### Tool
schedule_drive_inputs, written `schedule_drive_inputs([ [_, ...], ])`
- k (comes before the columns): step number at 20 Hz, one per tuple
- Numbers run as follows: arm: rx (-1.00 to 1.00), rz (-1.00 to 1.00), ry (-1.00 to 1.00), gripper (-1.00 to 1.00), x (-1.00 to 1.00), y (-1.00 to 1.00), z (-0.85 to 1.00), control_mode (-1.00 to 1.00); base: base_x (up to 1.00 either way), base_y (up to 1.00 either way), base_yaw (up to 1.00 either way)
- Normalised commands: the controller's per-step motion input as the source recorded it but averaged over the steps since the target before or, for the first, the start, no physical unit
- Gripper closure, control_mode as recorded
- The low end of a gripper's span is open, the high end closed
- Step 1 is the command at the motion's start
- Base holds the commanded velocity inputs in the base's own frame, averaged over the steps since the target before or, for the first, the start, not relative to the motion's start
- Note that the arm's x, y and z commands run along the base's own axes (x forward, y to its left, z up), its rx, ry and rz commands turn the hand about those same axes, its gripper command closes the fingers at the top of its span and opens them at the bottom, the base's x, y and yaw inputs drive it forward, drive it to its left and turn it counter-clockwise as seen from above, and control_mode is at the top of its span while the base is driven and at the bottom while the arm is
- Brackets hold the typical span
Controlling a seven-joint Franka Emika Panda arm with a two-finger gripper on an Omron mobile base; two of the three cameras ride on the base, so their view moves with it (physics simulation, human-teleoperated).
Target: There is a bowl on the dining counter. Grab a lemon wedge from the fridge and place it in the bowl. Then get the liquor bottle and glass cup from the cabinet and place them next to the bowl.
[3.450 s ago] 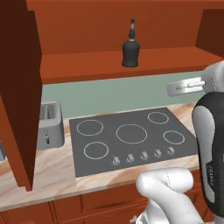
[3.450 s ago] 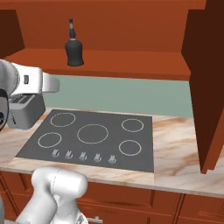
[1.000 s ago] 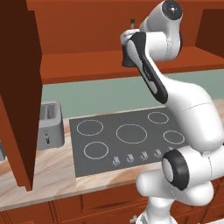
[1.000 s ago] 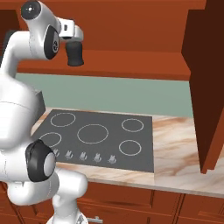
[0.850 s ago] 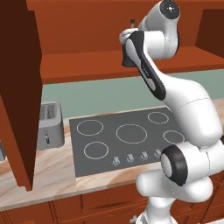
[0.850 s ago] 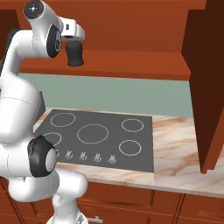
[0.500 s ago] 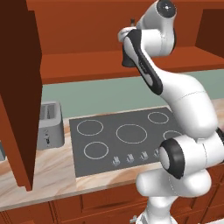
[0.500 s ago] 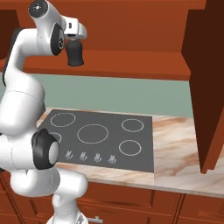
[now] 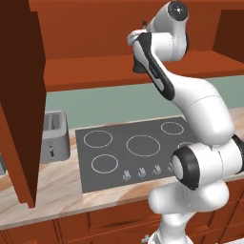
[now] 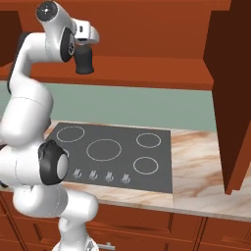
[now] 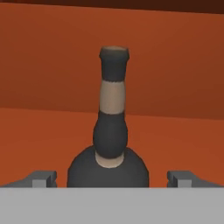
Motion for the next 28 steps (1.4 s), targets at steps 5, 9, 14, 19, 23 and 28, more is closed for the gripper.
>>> schedule_drive_inputs([
  [5, 0.00, 0.00, 0.00, -1.00, 0.32, 0.00, -0.08, -1.00, 0.00, 0.00, 0.00],
  [9, 0.00, 0.00, 0.00, -1.00, 0.33, 0.00, 0.00, -1.00, 0.00, 0.00, 0.00],
  [14, 0.00, 0.00, 0.00, -1.00, 0.34, 0.02, 0.00, -1.00, 0.00, 0.00, 0.00],
  [19, 0.00, 0.00, 0.00, -1.00, 0.30, 0.00, 0.00, -1.00, 0.00, 0.00, 0.00],
  [23, 0.00, 0.00, 0.00, -1.00, 0.12, 0.01, 0.00, -1.00, 0.00, 0.00, 0.00],
  [28, 0.00, 0.00, 0.00, 1.00, 0.00, 0.15, 0.00, -1.00, 0.00, 0.00, 0.00],
])
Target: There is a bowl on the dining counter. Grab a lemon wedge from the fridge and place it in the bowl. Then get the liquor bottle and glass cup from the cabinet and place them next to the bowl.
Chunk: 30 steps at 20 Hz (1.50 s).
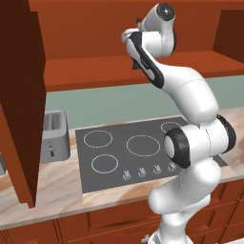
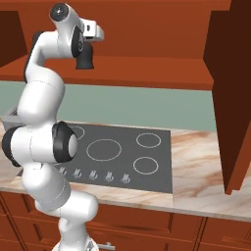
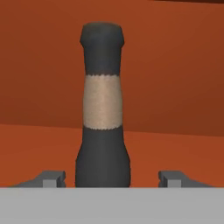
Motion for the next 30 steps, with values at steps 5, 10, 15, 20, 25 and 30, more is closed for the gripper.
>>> schedule_drive_inputs([
  [5, 0.00, 0.00, 0.00, 1.00, 0.00, 0.11, 0.00, -1.00, 0.00, 0.00, 0.00],
  [10, 0.00, 0.00, 0.00, 1.00, 0.00, 0.00, 0.00, -1.00, 0.00, 0.00, 0.00],
  [15, 0.00, 0.00, -0.04, 1.00, -0.24, 0.00, 0.00, -1.00, 0.00, 0.00, 0.00],
  [20, 0.01, 0.00, -0.13, 1.00, -0.90, 0.00, 0.00, -1.00, 0.00, 0.00, 0.00],
  [25, 0.03, 0.00, -0.07, 1.00, -1.00, -0.07, 0.00, -1.00, 0.00, 0.00, 0.00],
  [30, 0.05, 0.00, -0.06, 1.00, -1.00, -0.27, 0.09, -1.00, 0.00, 0.00, 0.00],
])
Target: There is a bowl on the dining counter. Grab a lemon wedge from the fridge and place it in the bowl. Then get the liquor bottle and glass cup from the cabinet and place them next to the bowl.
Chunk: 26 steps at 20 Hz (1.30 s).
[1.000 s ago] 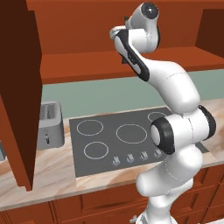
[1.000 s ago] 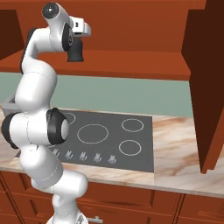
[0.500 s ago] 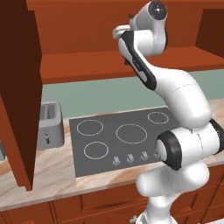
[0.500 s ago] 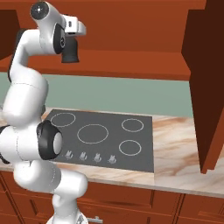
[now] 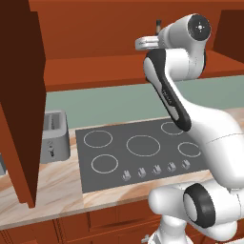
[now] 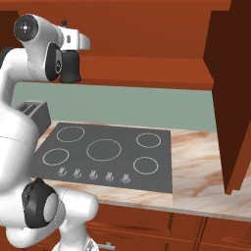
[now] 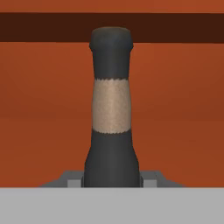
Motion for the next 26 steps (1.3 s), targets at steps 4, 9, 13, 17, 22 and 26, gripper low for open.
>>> schedule_drive_inputs([
  [4, 0.07, 0.00, -0.02, 1.00, -1.00, -0.36, 0.20, -1.00, 0.00, 0.00, 0.00],
  [9, 0.04, 0.00, 0.00, 1.00, -1.00, -0.30, 0.02, -1.00, 0.00, 0.00, 0.00],
  [13, 0.00, 0.00, 0.00, 1.00, -1.00, -0.18, -0.12, -1.00, 0.00, 0.00, 0.00],
  [17, 0.00, 0.00, 0.02, 1.00, -1.00, -0.01, -0.32, -1.00, 0.00, 0.00, 0.00],
  [22, 0.00, 0.00, 0.02, 1.00, -0.76, 0.00, -0.24, -1.00, 0.00, 0.00, 0.00],
  [26, 0.00, 0.00, 0.00, 1.00, -0.32, 0.00, -0.21, -1.00, 0.00, 0.00, 0.00],
])
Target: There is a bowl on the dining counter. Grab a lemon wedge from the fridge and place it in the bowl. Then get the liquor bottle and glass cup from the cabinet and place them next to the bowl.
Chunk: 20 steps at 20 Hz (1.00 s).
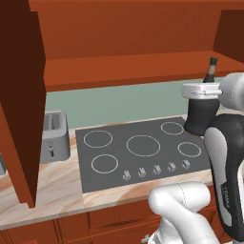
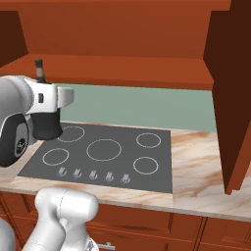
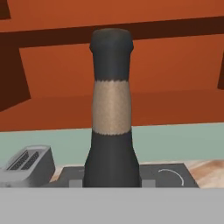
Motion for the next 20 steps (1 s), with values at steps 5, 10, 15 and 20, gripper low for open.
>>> schedule_drive_inputs([
  [5, 0.00, 0.00, 0.02, 1.00, -0.16, 0.00, -0.19, -1.00, 0.00, 0.00, 0.00],
  [10, 0.00, 0.00, 0.00, 1.00, -0.09, 0.00, -0.03, 1.00, -0.75, 0.00, 0.00],
  [15, 0.00, 0.00, 0.00, 1.00, 0.00, 0.00, 0.00, 1.00, -1.00, 0.00, -0.03],
  [20, 0.00, 0.00, 0.00, 1.00, 0.00, 0.00, 0.00, 1.00, -0.98, -0.07, -0.11],
])
